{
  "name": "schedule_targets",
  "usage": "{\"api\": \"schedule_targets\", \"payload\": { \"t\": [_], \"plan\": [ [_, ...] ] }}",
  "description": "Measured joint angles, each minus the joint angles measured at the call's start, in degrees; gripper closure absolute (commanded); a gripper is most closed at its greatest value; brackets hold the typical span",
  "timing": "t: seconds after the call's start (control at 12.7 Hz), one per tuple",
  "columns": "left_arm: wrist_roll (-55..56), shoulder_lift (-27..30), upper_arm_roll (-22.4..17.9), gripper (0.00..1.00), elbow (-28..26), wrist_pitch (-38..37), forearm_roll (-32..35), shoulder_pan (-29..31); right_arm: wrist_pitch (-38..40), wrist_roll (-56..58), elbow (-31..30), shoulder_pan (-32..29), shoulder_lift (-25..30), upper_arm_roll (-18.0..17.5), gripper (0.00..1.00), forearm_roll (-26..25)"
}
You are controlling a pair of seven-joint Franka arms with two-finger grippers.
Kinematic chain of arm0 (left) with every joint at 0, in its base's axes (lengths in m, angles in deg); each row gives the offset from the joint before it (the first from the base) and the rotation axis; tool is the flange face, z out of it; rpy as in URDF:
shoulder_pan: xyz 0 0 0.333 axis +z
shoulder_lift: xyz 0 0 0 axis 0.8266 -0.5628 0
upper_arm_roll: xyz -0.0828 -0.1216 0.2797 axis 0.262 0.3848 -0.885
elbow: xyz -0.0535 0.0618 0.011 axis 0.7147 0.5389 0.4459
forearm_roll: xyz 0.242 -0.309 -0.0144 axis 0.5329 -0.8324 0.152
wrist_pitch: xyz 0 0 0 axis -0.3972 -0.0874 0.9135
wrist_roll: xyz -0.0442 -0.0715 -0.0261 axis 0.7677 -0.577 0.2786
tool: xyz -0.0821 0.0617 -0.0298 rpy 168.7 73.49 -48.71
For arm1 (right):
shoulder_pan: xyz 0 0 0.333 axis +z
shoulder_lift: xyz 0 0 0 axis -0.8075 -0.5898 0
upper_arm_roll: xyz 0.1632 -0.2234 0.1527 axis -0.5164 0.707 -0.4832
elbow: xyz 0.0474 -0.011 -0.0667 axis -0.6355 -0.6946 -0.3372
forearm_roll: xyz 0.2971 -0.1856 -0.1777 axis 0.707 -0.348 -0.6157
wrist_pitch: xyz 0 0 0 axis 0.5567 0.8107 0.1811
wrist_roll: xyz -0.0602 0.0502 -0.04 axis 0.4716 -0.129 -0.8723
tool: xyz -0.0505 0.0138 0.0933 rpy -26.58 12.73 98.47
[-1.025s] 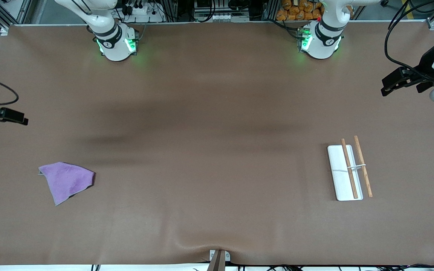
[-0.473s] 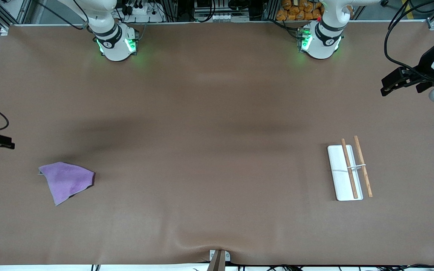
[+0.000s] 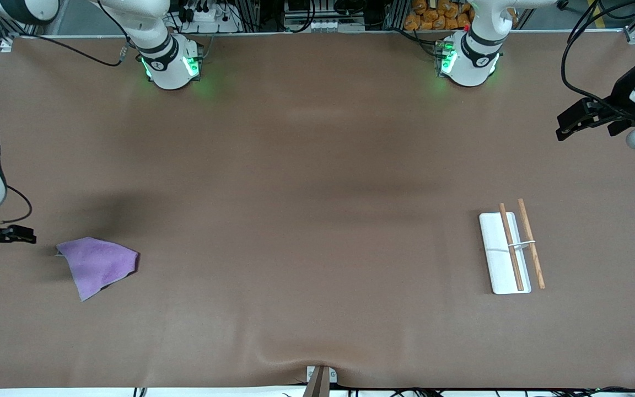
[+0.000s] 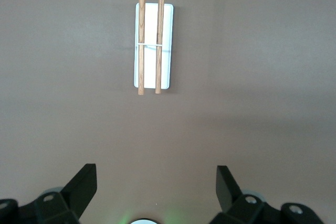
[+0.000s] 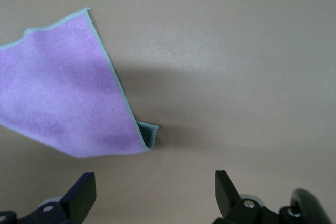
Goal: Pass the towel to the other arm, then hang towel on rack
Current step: 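Lower the right gripper to the corner of the purple towel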
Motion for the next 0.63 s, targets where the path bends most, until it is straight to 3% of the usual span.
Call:
{"api": "schedule_targets", "payload": {
  "t": [0.24, 0.63],
  "plan": [
    [0.0, 0.0, 0.0, 0.0, 0.0, 0.0, 0.0, 0.0, 0.3, 0.0, 0.1, 0.0, -2.3, -0.1, 0.0, 4.5],
    [0.0, 0.0, 0.0, 0.0, 0.0, 0.0, 0.0, 0.0, 0.5, -2.0, -0.1, -0.1, -6.0, -0.1, 0.0, 6.2]
  ]
}}
